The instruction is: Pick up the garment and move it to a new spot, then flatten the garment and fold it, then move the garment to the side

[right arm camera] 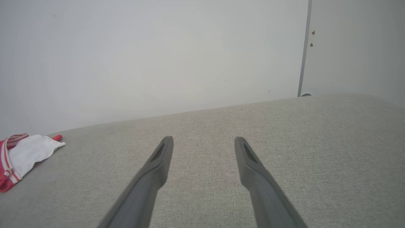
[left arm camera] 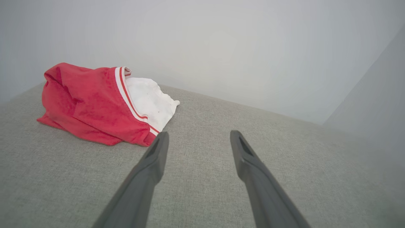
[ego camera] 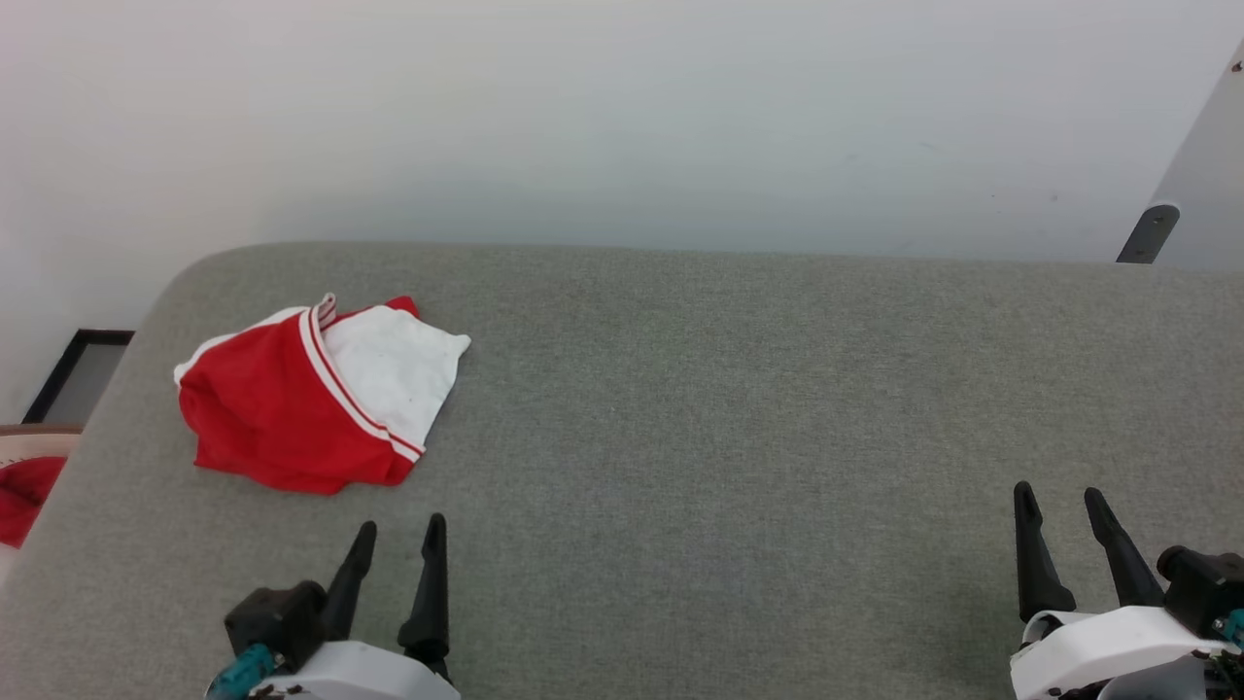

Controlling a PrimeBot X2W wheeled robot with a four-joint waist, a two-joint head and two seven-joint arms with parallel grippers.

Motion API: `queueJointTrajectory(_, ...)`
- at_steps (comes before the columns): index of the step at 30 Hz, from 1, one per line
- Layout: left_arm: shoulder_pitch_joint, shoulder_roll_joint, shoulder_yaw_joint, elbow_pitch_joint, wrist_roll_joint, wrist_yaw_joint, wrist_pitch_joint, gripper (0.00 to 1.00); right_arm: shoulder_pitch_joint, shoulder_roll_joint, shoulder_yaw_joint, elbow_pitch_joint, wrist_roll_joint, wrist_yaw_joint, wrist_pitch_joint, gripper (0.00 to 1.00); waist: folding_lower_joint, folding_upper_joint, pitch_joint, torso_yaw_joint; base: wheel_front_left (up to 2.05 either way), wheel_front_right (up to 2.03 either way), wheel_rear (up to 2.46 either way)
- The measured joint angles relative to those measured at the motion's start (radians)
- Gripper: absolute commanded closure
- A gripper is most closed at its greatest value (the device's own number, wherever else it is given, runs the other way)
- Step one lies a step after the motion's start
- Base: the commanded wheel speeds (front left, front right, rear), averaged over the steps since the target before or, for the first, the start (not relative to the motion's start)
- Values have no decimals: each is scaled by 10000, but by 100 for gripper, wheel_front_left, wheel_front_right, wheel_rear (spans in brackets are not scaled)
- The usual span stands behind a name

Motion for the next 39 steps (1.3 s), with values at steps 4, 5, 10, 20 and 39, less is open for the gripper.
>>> queueJointTrajectory(4,9,-10,4,128,313,-82,-88,0,25,67,-75,23,-359,0,-90,0,0,0,-13,-5,0,0,0)
queueJointTrajectory(5,18,-17,8,134,385,-88,-123,0,30,79,-79,33,-458,0,-102,0,0,0,-17,-9,0,0,0)
queueJointTrajectory(10,99,-42,-2,142,934,-134,-251,0,31,113,-174,75,-1005,0,-234,0,0,0,-37,-9,0,0,0)
queueJointTrajectory(20,101,-186,127,215,1392,-268,-458,0,38,159,-263,217,-943,2,-420,0,0,0,-41,31,0,0,0)
queueJointTrajectory(39,156,-339,397,412,2629,-489,-794,0,106,169,-284,276,-2042,2,-794,0,0,0,-141,145,0,0,0)
